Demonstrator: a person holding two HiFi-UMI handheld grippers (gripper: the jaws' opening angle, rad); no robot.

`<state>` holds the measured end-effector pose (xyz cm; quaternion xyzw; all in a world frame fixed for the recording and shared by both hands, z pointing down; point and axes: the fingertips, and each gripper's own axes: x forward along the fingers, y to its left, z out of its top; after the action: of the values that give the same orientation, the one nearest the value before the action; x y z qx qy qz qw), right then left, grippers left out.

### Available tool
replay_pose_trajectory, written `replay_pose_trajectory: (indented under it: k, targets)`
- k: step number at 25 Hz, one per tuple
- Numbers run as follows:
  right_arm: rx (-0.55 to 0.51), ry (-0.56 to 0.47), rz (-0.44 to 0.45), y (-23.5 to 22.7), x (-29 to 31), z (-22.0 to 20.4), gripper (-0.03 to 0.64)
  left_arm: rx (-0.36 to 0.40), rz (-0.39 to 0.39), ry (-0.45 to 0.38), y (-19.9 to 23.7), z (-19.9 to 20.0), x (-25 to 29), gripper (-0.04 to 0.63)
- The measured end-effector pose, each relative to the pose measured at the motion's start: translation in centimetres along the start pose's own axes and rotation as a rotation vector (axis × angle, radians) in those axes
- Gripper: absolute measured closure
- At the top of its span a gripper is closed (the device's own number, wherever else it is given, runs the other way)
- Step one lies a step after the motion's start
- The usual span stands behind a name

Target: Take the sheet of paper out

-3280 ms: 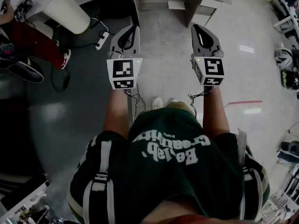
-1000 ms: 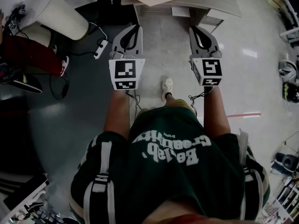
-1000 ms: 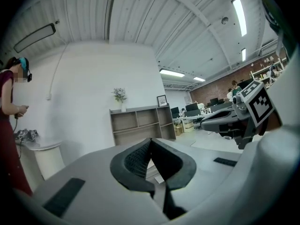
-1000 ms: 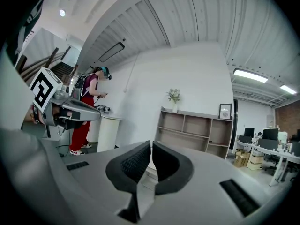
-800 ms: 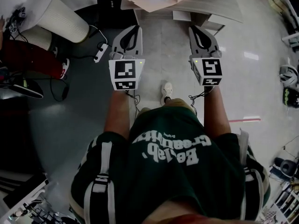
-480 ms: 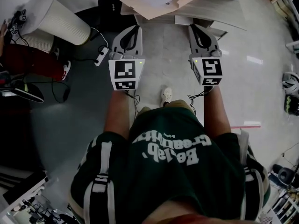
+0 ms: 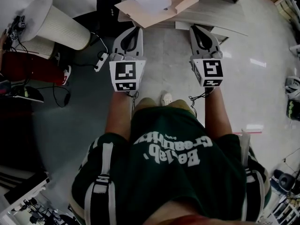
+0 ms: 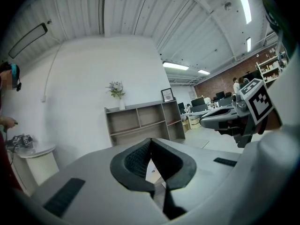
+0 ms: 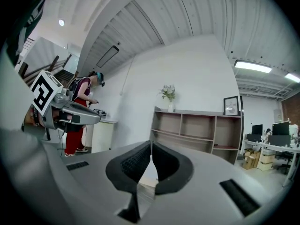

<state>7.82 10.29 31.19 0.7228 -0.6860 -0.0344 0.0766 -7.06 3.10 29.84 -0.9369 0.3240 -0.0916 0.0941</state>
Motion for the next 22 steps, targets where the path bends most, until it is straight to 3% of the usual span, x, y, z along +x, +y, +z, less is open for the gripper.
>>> replay_pose_trajectory:
  k: [22]
  targets:
    - [-0.003, 0.060, 0.004, -4.4, 8.1, -2.1, 0.581, -0.016, -0.062, -0.002, 2.8, -0.9, 11.0, 0.577]
